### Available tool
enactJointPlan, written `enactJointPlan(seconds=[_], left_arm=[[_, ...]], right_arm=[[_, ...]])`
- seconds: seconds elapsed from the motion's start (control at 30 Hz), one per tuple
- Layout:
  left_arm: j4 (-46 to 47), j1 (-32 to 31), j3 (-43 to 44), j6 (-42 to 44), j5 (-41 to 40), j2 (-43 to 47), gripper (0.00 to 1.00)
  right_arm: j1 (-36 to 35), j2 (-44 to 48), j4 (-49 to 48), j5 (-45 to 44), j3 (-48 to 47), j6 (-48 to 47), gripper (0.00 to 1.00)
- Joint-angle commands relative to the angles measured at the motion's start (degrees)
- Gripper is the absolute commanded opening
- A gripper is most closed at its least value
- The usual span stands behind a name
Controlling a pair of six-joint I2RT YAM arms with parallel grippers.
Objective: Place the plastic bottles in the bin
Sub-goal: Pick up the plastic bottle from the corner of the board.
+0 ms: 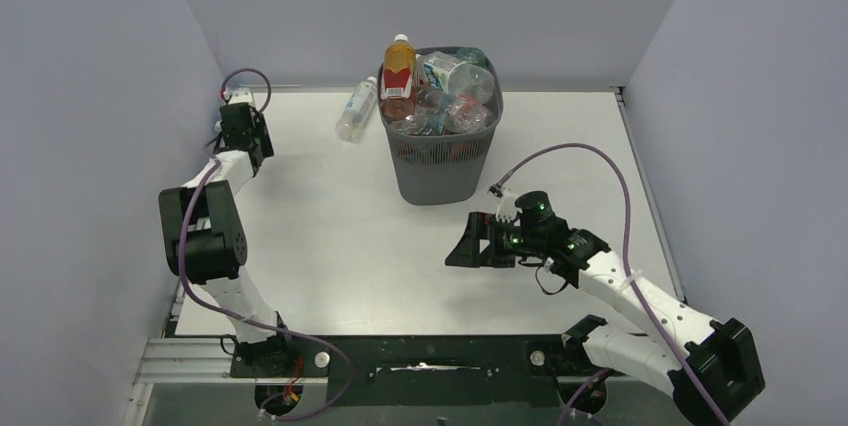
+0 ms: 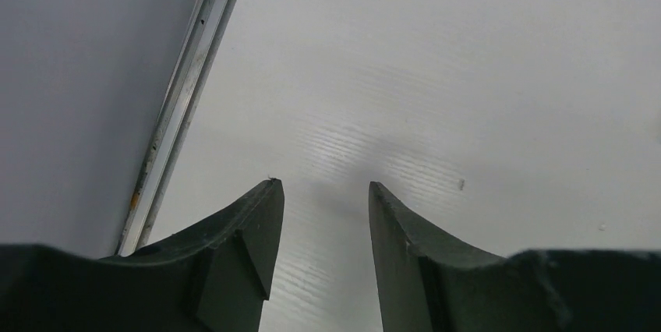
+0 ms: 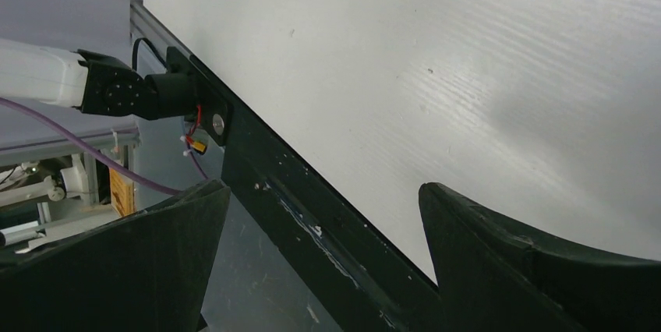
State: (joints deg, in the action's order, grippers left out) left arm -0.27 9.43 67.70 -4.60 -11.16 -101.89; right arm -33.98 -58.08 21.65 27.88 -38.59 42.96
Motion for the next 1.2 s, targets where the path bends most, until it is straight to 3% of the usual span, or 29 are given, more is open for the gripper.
enactJointPlan(seconds=[0.0, 0.13, 0.33, 0.63, 0.77, 1.17], left_arm=[[5.3, 0.5, 6.4, 9.8, -1.2, -5.2, 0.42], [6.4, 1.5, 9.8, 16.4, 1.2, -9.4, 0.43], [6.4, 3.2, 18.7, 21.0, 1.5, -17.5, 0.56], [8.9, 3.9, 28.1, 28.5, -2.2, -27.5, 0.62], [13.3, 4.5, 28.2, 31.7, -3.0, -28.7, 0.70], [14.7, 7.2, 35.4, 33.7, -1.9, -34.8, 0.69]], right_arm=[[-0.6, 5.6, -10.5, 3.3, 5.6, 2.8, 0.98], [-0.9, 10.6, -11.0, 4.2, 9.4, 4.6, 0.98], [-0.9, 13.5, -9.6, 4.4, 12.3, 4.6, 0.98], [-0.9, 10.8, -14.3, 4.8, 15.6, 7.1, 0.98], [-1.0, 8.5, -17.2, 5.0, 16.5, 8.0, 0.98], [-1.1, 0.0, -23.2, 5.6, 17.2, 8.2, 0.98]])
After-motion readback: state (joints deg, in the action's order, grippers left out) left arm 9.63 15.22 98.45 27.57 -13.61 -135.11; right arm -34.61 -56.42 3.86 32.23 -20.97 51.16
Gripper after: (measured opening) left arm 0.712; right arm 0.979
